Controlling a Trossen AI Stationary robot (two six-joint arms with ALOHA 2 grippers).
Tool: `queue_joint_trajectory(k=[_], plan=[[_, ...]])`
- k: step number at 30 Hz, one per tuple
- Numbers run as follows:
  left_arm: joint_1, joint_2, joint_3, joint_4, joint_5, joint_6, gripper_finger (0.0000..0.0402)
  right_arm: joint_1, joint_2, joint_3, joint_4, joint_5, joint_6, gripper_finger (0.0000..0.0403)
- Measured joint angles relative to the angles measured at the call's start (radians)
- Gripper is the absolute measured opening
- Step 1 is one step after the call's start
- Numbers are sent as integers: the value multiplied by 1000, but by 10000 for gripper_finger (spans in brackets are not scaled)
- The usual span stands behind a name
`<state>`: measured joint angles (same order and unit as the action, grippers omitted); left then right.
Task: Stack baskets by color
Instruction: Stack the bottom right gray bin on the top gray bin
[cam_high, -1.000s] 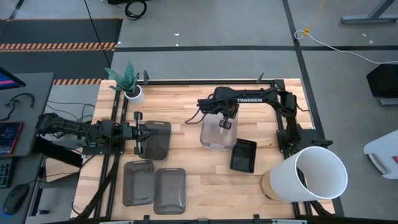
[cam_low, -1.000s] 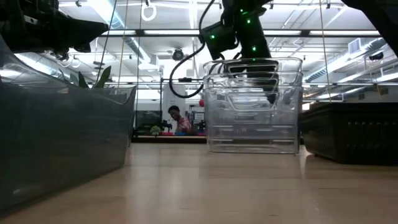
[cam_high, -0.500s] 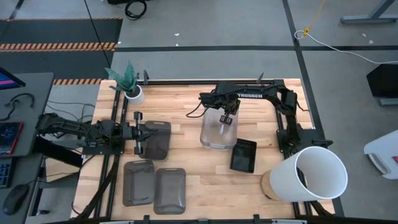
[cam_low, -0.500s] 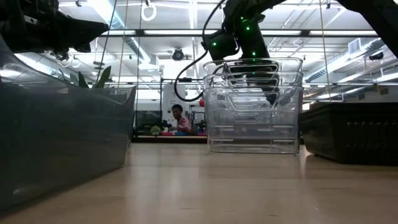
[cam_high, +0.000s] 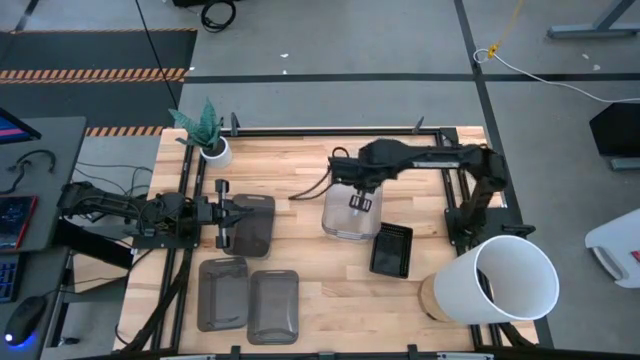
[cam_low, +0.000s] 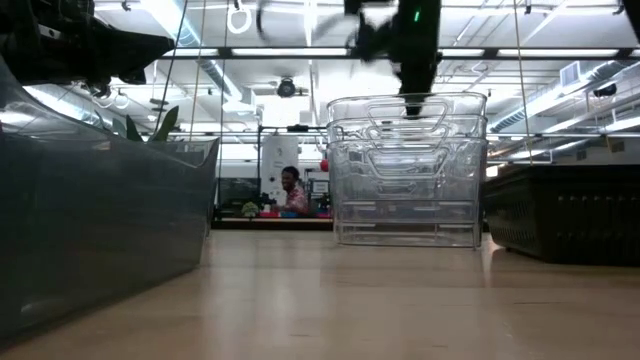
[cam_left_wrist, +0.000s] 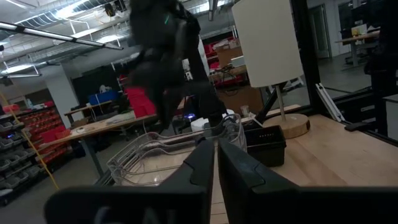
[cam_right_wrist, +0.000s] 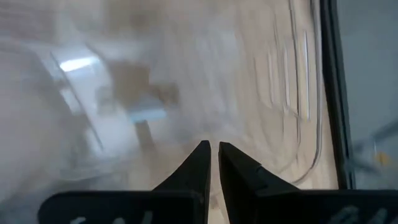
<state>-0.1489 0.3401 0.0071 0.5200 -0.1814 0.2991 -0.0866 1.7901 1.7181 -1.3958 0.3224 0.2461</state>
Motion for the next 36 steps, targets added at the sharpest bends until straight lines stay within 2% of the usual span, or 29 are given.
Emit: queue_joint_trajectory(k=[5,8,20,30,36], plan=[[0,0,0,0,0,0,35,111,-117,-18,118,39,-32,38],[0,0,0,0,0,0,36,164,-209,-104,234,61,-33,38],[0,0,0,0,0,0,29,307,-592,-634,760,93,-61,38],[0,0,0,0,0,0,32,294,-864,-1069,1196,95,-144,27],[0,0,0,0,0,0,25,297,-955,-1325,1513,-24,-136,11]])
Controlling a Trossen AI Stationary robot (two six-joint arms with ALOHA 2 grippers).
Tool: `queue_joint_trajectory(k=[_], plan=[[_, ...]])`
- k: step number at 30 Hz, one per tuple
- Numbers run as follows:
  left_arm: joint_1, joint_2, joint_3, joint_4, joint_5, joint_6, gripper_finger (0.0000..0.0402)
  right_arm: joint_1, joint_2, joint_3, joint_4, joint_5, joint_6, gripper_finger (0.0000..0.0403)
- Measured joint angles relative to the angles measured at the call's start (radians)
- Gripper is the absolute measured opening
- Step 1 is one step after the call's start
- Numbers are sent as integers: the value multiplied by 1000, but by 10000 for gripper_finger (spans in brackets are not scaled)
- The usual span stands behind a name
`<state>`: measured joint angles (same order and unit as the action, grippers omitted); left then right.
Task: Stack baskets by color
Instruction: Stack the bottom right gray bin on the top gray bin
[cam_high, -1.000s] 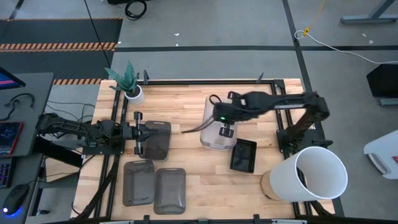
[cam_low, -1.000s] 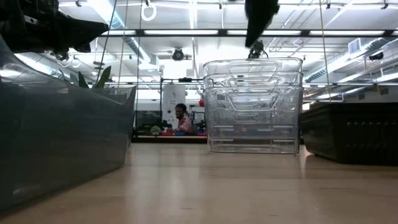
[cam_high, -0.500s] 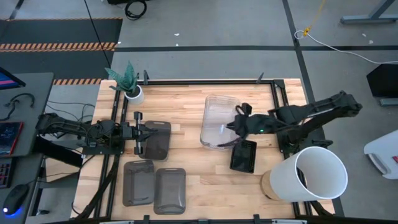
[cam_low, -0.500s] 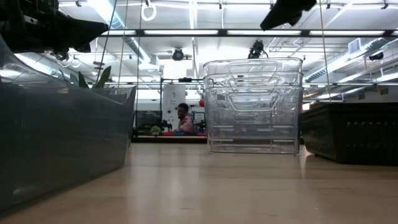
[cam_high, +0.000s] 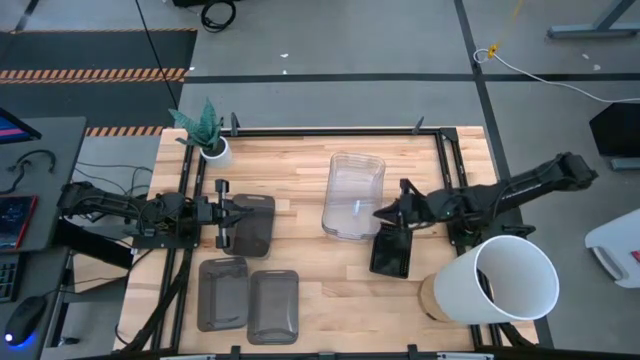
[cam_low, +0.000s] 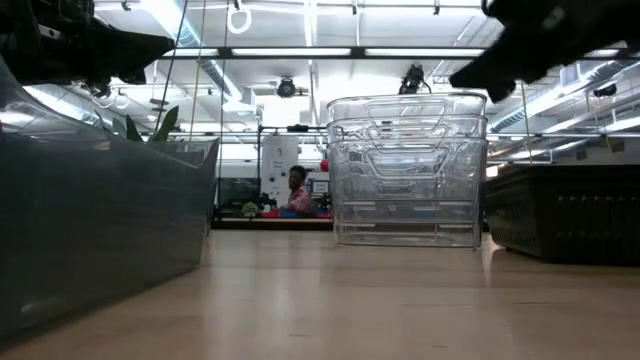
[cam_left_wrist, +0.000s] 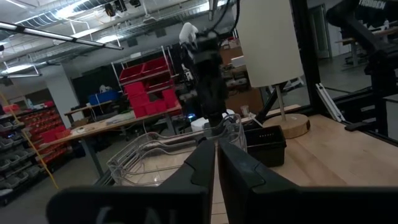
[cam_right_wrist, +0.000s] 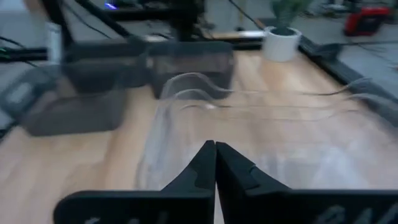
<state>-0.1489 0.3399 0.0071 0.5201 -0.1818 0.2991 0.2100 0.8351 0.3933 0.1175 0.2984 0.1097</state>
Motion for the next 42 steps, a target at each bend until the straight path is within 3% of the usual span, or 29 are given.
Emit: queue_joint_trajectory(k=[8,17,33,42], plan=[[0,0,0,0,0,0,34,0,-109,-237,250,-35,4,7],[0,0,0,0,0,0,26,0,-271,-386,363,-38,-12,6],[0,0,0,0,0,0,31,94,-582,-387,78,-63,28,6],[0,0,0,0,0,0,35,156,-834,-318,-252,51,26,6]])
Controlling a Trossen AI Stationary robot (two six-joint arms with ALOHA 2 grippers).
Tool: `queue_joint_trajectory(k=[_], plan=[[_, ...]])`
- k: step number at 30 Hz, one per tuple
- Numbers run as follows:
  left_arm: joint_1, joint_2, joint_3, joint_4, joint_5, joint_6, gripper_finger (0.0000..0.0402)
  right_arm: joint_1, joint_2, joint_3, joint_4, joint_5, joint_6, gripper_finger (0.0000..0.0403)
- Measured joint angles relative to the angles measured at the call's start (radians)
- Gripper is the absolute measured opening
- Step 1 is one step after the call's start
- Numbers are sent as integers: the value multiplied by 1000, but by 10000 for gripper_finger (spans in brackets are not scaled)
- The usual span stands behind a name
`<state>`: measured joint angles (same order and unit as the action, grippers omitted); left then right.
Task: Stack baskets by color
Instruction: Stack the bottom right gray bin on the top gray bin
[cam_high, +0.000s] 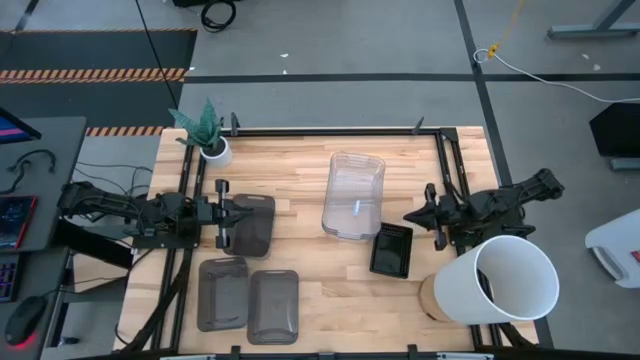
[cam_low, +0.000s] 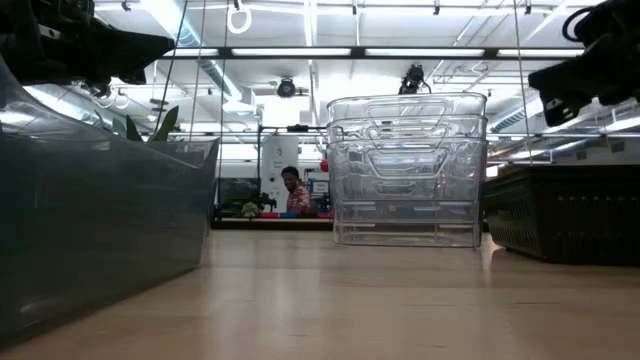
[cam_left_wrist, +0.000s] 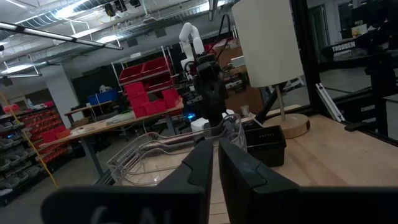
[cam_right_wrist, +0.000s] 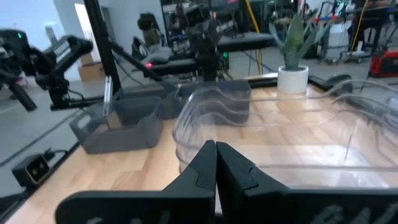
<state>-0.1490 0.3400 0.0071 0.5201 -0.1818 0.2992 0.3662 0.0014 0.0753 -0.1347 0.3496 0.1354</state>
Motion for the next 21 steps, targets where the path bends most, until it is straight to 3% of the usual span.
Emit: queue_joint_trajectory(k=[21], plan=[[2,0,0,5,6,0,35,17,13,-14,28,8,-32,13]])
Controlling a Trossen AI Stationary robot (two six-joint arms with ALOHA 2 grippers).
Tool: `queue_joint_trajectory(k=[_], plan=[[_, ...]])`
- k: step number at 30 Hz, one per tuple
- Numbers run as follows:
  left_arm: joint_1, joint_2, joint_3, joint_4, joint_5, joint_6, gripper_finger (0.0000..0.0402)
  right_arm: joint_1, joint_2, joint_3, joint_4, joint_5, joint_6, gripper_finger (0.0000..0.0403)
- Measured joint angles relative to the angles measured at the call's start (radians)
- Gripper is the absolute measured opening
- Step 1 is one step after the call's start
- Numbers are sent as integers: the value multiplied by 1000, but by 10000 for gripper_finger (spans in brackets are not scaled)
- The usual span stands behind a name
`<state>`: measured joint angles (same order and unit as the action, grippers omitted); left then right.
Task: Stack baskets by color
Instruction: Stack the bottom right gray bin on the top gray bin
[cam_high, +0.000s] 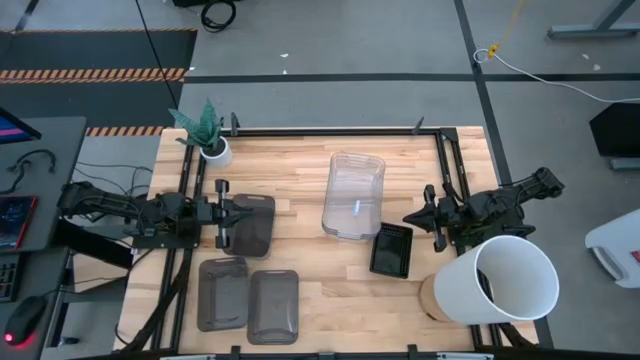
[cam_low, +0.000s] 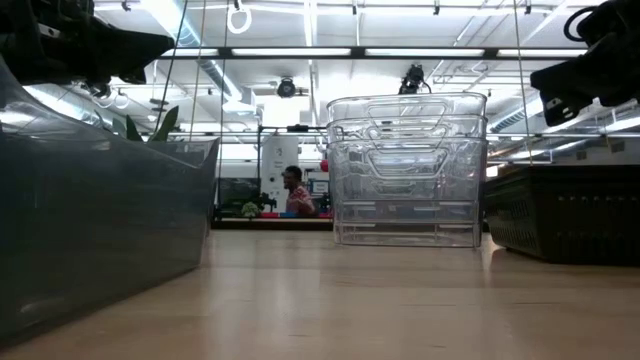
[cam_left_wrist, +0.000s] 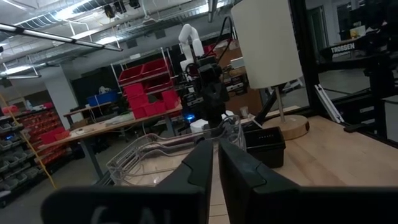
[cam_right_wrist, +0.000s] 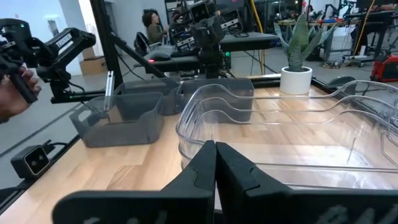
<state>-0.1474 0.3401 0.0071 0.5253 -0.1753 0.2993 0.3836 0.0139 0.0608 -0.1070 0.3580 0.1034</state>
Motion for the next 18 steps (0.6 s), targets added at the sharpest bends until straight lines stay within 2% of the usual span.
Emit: queue_joint_trajectory(k=[7,15,18], plan=[[0,0,0,65,-4,78,32,0,0,0,9,0,51,17],[0,0,0,215,14,78,29,0,0,-1,9,-1,51,17],[0,0,0,273,27,28,33,0,0,-1,9,-3,51,16]])
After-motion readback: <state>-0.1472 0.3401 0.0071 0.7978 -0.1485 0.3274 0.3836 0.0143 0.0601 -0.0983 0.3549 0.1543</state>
